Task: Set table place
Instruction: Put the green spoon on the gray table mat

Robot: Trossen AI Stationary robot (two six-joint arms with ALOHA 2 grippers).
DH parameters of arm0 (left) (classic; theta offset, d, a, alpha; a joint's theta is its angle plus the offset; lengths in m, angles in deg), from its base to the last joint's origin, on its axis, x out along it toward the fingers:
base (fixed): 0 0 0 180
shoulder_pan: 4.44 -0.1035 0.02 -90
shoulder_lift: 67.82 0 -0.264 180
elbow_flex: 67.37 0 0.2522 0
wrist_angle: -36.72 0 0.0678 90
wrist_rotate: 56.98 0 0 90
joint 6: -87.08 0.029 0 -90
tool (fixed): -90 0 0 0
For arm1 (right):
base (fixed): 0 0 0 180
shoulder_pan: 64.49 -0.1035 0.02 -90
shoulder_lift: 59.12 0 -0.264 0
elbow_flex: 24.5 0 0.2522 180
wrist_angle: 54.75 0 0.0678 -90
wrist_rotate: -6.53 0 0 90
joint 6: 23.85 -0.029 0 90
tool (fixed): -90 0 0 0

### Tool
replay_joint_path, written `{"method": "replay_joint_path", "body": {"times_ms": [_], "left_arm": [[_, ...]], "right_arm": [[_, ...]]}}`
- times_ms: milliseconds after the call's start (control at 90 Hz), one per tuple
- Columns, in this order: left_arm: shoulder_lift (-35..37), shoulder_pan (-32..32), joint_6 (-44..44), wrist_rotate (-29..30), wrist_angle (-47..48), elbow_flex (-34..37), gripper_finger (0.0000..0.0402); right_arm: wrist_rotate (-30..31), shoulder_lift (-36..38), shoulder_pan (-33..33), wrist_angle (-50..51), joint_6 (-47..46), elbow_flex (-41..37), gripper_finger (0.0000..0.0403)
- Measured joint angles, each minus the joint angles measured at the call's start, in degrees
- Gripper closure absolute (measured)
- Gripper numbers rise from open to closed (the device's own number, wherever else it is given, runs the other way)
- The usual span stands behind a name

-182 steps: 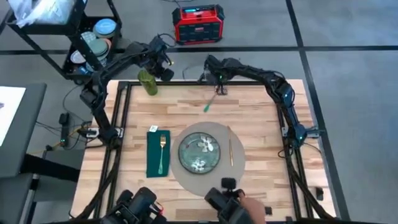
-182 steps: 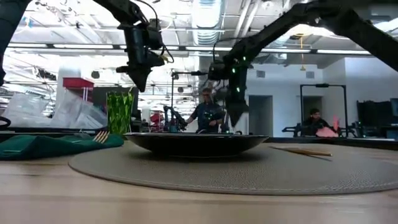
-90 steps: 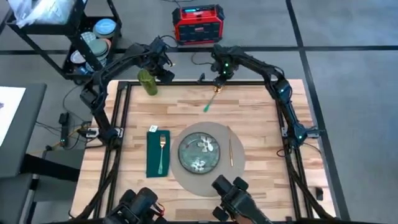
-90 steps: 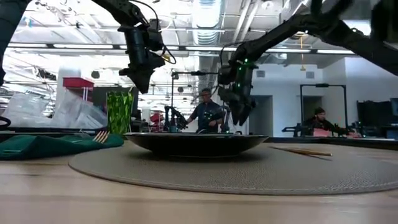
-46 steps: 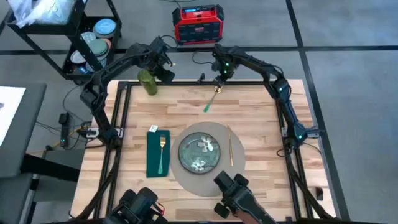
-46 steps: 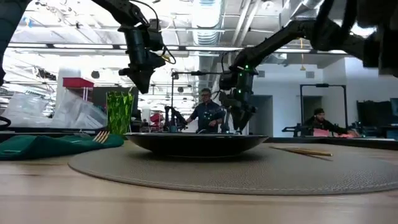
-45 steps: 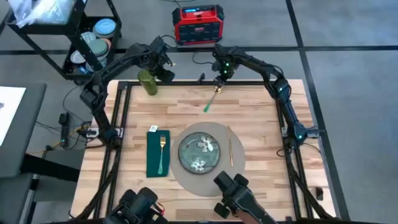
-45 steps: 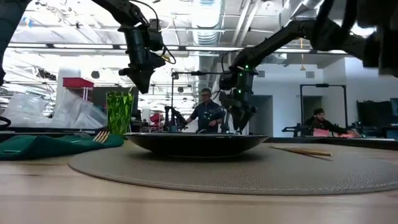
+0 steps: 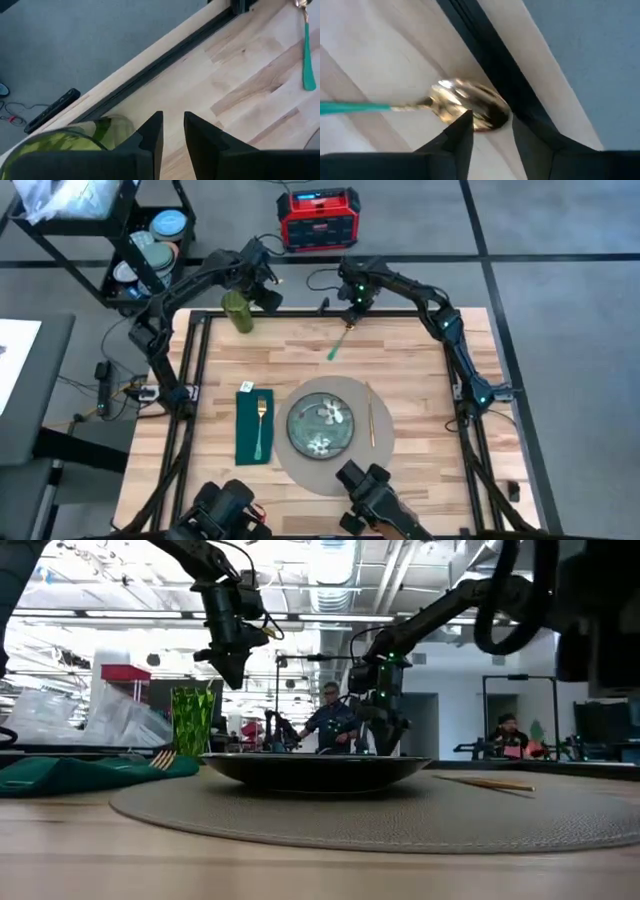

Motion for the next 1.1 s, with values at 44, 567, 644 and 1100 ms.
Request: {"method": "replay_joint_path", "body": {"times_ms": [44, 567, 644, 1100], "left_arm": [[0.0, 0.0, 0.01, 0.01, -0.01, 0.0, 0.034], [0.0, 0.0, 1.39, -0.01, 0.07, 0.0, 0.034], [0.0, -0.04, 2.25, -0.01, 0.05, 0.0, 0.034], [0.0, -0.15, 4.13, -0.01, 0.1, 0.11, 0.034]], "right_arm": [[-1.08, -0.09, -0.1, -0.48, -0.03, 0.0, 0.0295], [-1.28, -0.12, -1.11, 0.86, 6.14, 0.0, 0.04], [-1.15, -0.1, -1.11, 3.21, 6.18, 0.02, 0.0402], [-1.78, 7.31, -0.94, 12.82, 10.27, 0.08, 0.0403]]}}
